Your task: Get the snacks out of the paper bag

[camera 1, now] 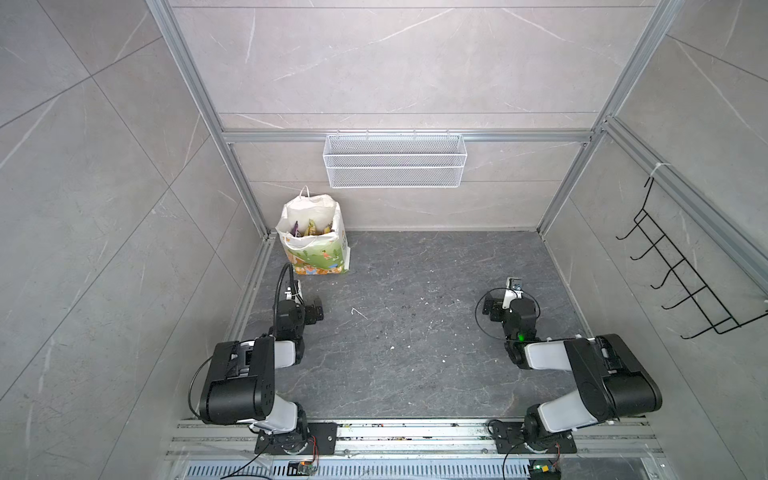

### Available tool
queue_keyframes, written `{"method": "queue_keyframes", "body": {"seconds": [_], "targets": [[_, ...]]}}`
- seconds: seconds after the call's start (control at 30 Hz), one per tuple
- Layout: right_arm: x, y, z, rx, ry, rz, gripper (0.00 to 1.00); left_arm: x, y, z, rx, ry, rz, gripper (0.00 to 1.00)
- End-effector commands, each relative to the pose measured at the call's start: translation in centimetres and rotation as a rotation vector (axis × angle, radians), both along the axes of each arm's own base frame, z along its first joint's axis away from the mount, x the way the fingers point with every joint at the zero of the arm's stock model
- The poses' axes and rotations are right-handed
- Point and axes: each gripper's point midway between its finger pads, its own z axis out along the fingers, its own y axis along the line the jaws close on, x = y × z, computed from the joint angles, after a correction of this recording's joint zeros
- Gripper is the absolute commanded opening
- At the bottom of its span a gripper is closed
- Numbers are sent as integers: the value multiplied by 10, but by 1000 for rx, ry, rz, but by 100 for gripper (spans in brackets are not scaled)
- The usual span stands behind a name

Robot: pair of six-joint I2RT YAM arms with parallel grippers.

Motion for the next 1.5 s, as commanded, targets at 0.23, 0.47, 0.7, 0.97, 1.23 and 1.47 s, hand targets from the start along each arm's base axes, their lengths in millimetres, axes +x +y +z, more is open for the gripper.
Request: {"method": "queue_keyframes", "body": {"seconds": [0.23,0.47,0.7,0.97,1.23,1.47], "targets": [[2,1,3,12,-7,5,99,5,-2,8,-14,-32,-14,100],[2,1,2,12,-6,4,99,5,-2,8,-14,-33,-13,100],[2,1,3,11,-7,4,99,5,-2,8,-14,-32,-14,100],[2,1,3,11,-7,5,99,5,-2,8,-13,-34,-11,99],[-21,20,86,40,-124,-35,99,-40,-56,118,106,-358,-157,85],[-4,87,142,246,-127,285,66,-57,4,203,74,-501,154,56]]}}
